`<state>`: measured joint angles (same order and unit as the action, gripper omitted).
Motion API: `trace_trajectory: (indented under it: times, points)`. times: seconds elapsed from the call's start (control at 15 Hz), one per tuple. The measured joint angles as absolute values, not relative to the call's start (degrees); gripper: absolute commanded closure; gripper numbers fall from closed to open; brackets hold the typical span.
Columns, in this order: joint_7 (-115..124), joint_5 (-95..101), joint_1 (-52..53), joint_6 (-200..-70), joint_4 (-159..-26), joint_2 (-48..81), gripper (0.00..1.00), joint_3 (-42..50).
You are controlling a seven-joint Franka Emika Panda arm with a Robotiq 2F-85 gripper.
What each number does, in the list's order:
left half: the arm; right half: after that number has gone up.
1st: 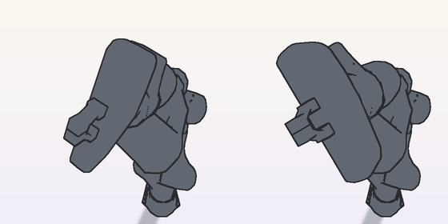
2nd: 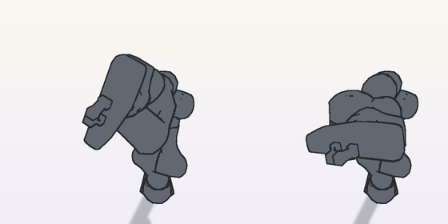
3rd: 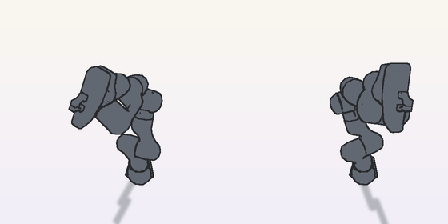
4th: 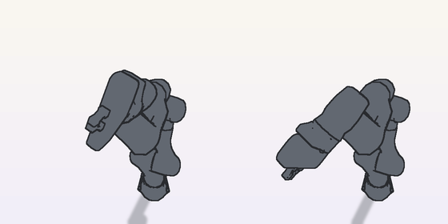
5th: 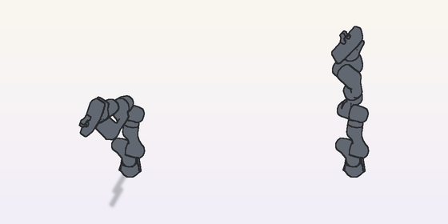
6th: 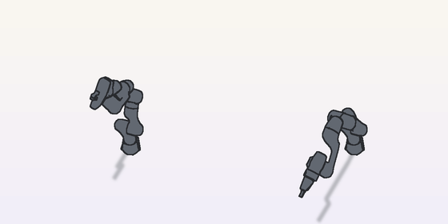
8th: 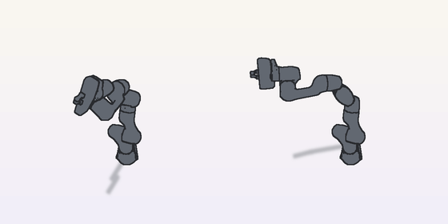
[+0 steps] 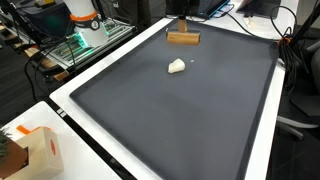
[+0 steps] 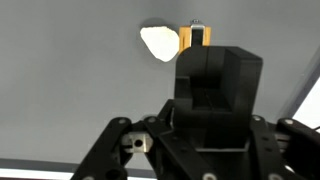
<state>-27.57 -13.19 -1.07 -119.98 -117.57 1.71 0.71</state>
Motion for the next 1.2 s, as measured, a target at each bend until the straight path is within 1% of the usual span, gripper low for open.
trace_trajectory:
  times: [0.33,0.53,0.73,1.2]
  points:
    - [-46.4,-25.6,-2.3,-117.6,-118.6,2.2,0.77,0.9]
    - [-53.9,-30.3,-2.9,-115.2,-118.9,3.1,0.77,1.1]
    - [-57.5,-32.0,-3.3,-114.1,-118.9,4.5,0.77,1.2]
    - [-57.7,-32.1,-4.5,-111.9,-118.9,7.4,0.77,1.4]
